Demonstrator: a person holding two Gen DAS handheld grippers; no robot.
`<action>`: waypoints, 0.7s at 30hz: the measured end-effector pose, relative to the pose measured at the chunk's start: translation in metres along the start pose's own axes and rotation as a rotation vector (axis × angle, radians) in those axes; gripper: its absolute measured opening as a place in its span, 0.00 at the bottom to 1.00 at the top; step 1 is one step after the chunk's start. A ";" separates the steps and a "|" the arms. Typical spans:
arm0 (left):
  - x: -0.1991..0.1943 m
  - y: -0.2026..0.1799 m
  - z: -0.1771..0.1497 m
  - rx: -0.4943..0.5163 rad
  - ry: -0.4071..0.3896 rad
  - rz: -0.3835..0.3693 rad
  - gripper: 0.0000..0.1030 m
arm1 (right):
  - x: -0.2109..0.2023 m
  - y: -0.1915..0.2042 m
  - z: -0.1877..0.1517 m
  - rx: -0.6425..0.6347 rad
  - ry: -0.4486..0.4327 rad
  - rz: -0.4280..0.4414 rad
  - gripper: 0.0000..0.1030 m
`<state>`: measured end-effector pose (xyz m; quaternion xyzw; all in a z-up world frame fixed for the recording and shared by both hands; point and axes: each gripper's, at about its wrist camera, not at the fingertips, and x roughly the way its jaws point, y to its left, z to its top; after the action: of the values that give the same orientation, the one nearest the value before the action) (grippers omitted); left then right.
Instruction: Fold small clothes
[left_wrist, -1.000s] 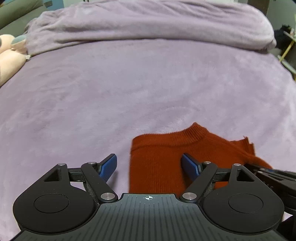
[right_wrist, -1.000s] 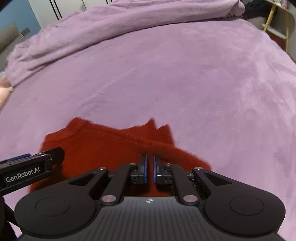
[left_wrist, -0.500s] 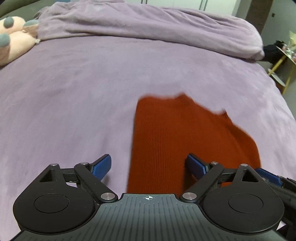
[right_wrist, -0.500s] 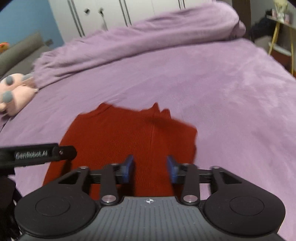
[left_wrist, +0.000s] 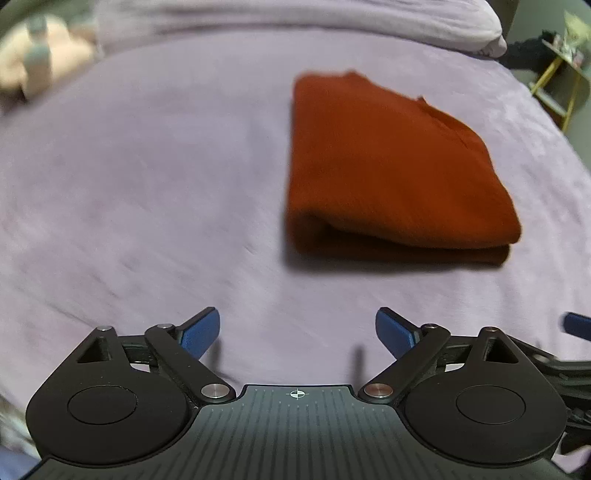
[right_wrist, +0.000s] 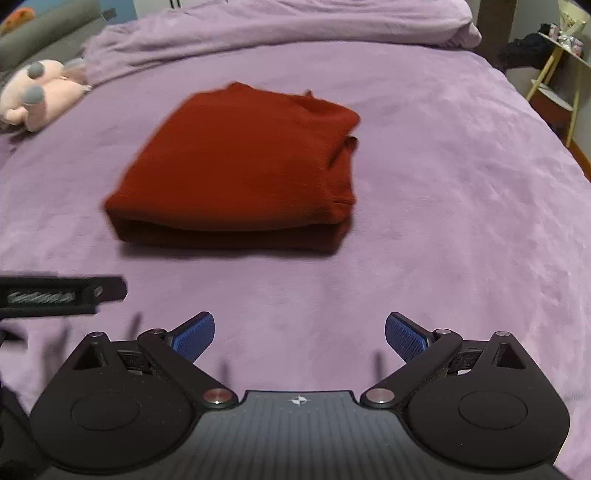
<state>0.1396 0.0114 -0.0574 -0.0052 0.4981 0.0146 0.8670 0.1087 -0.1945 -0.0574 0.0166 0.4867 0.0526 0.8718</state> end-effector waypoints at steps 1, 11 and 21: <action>-0.007 -0.001 0.002 0.019 -0.023 0.029 0.94 | -0.006 0.002 0.001 0.011 0.002 -0.003 0.96; -0.049 0.002 0.012 0.000 -0.091 -0.004 0.98 | -0.032 0.027 0.025 0.010 0.064 -0.078 0.96; -0.049 0.008 0.011 0.002 -0.068 0.021 0.98 | -0.038 0.028 0.037 0.044 0.052 -0.122 0.96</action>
<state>0.1244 0.0183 -0.0094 0.0012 0.4685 0.0234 0.8831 0.1180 -0.1696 -0.0038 0.0046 0.5105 -0.0111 0.8598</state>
